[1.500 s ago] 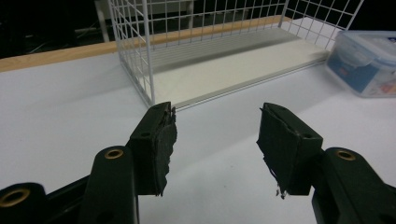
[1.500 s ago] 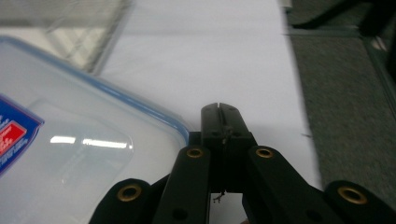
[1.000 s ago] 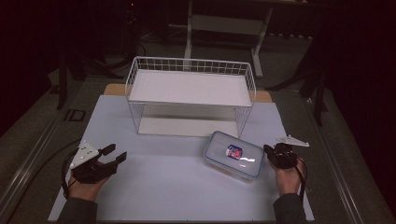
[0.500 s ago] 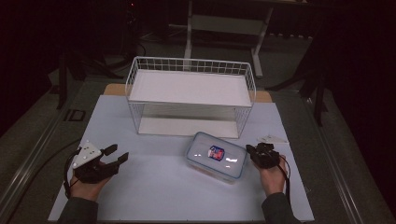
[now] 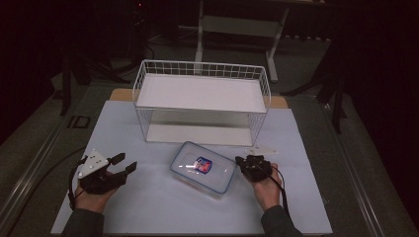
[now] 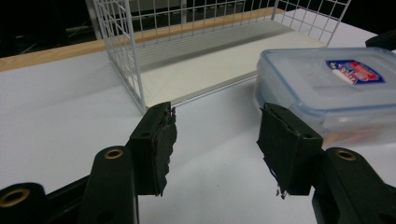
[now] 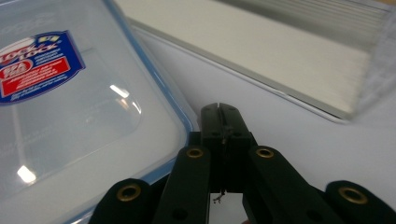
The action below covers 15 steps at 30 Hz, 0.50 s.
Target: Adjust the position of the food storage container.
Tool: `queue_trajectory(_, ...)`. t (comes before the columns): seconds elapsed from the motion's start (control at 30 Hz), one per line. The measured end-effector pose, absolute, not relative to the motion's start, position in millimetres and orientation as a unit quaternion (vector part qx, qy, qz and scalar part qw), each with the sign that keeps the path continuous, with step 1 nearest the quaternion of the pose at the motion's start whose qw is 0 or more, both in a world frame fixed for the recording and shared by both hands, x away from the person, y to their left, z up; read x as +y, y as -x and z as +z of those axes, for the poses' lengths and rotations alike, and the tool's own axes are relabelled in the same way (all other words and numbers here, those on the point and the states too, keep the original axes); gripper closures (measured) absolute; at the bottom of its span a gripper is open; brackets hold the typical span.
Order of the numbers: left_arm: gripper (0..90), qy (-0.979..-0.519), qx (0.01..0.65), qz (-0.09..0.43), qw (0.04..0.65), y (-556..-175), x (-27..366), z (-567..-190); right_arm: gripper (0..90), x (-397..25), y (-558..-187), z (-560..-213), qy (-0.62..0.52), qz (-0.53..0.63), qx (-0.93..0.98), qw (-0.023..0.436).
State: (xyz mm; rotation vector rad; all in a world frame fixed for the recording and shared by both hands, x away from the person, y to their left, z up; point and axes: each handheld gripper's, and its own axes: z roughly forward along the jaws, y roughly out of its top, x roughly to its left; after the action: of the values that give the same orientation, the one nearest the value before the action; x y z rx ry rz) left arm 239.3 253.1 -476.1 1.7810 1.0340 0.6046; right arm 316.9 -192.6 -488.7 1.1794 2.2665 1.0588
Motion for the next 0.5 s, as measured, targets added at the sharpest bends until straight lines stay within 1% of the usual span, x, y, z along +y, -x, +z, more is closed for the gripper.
queue_trajectory(0.1, 44.8, -0.728, 0.425, 0.248, 0.478, -239, 254, -476, 89.1, -187, -313, -487, -0.411, 0.377, 0.808, 0.190)
queue_trajectory(0.2, 44.8, -0.726, 0.425, 0.248, 0.479, -239, 255, -476, 87.5, -191, -307, -479, -0.407, 0.389, 0.805, 0.188)
queue_trajectory(0.33, 44.8, -0.728, 0.425, 0.248, 0.477, -239, 254, -476, 87.7, -194, -289, -469, -0.383, 0.407, 0.811, 0.175)
queue_trajectory(0.5, 44.8, -0.730, 0.424, 0.249, 0.476, -239, 253, -476, 89.6, -182, -261, -468, -0.337, 0.421, 0.830, 0.140)
